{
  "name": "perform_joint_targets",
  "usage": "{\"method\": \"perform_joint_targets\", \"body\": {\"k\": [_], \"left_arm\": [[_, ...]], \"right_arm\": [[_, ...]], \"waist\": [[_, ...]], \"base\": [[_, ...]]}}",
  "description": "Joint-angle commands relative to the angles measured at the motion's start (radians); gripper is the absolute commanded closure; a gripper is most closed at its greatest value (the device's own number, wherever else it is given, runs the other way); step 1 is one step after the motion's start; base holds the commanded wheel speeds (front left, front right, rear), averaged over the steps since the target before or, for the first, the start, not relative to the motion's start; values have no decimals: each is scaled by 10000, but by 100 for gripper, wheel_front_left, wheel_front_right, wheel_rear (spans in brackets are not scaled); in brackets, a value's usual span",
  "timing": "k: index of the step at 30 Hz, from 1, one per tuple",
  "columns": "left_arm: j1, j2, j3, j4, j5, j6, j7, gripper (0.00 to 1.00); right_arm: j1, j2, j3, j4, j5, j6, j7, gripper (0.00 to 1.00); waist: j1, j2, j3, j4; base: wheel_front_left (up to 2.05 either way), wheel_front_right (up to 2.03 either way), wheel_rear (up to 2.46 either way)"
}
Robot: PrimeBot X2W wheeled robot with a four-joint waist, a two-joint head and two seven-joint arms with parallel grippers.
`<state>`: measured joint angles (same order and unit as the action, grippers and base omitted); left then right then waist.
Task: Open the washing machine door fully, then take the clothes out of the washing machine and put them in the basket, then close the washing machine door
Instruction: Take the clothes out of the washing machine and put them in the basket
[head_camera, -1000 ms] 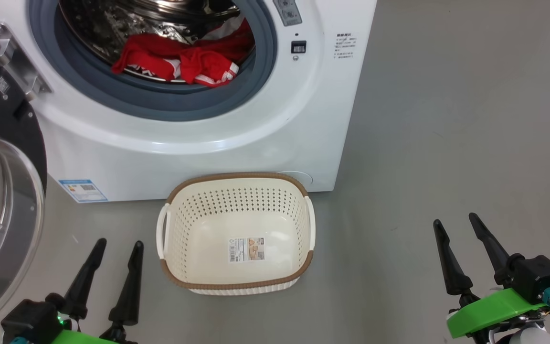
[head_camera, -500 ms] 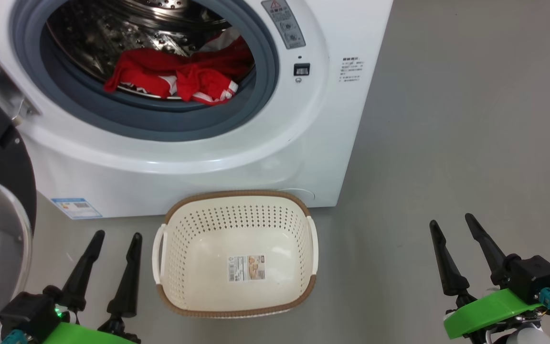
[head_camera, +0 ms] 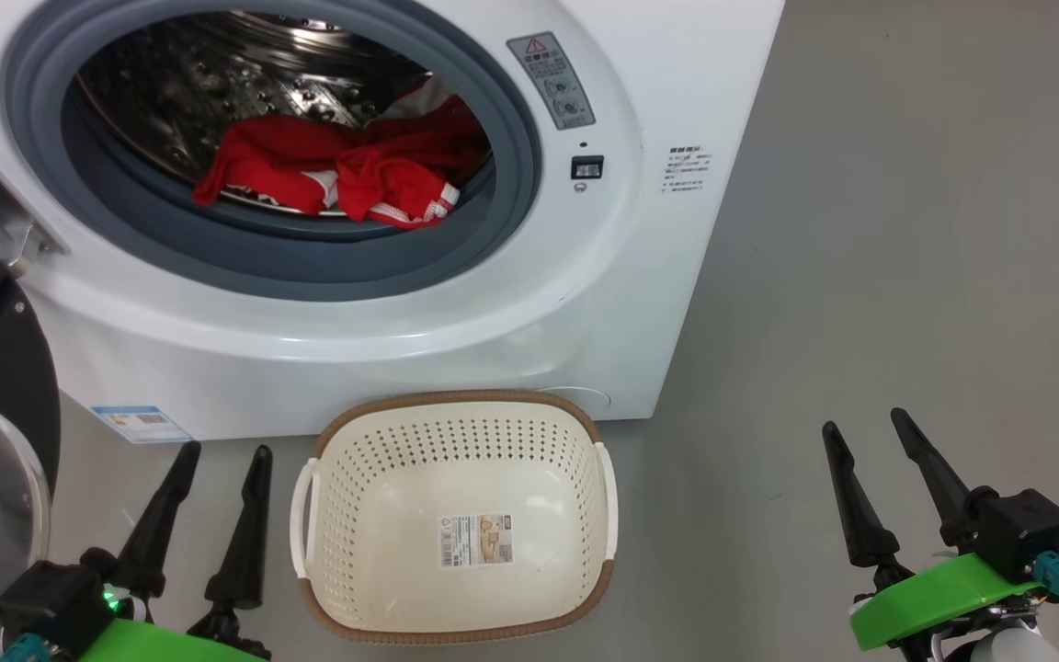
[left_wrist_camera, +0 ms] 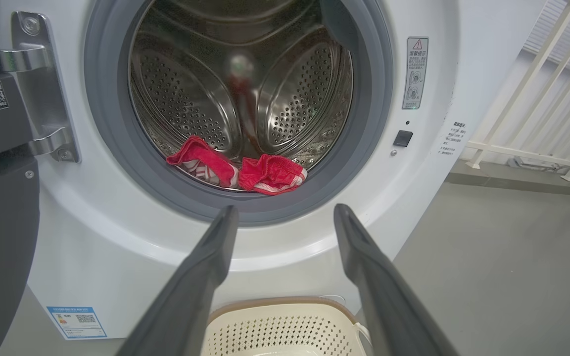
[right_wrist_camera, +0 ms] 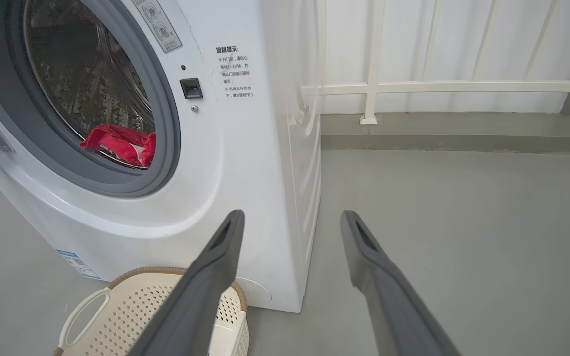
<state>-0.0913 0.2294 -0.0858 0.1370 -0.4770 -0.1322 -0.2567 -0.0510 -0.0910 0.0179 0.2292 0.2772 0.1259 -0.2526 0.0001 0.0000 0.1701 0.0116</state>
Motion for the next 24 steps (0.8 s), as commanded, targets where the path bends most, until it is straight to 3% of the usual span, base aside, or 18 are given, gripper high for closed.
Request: {"method": "perform_joint_targets", "body": {"k": [1, 13, 24], "left_arm": [[-387, 223, 358, -190, -101, 15, -51, 0], [-576, 260, 201, -23, 172, 15, -51, 0], [-2574, 349, -371, 1135, 453, 15, -51, 0]], "right_arm": [[-283, -62, 249, -210, -171, 48, -92, 0], [-414, -9, 299, -218, -199, 48, -92, 0], [-823, 164, 398, -299, -314, 48, -92, 0]], "waist": [[0, 0, 14, 6], [0, 0, 227, -64], [0, 0, 1158, -254]], "base": [[0, 0, 0], [0, 0, 0], [0, 0, 0]]}}
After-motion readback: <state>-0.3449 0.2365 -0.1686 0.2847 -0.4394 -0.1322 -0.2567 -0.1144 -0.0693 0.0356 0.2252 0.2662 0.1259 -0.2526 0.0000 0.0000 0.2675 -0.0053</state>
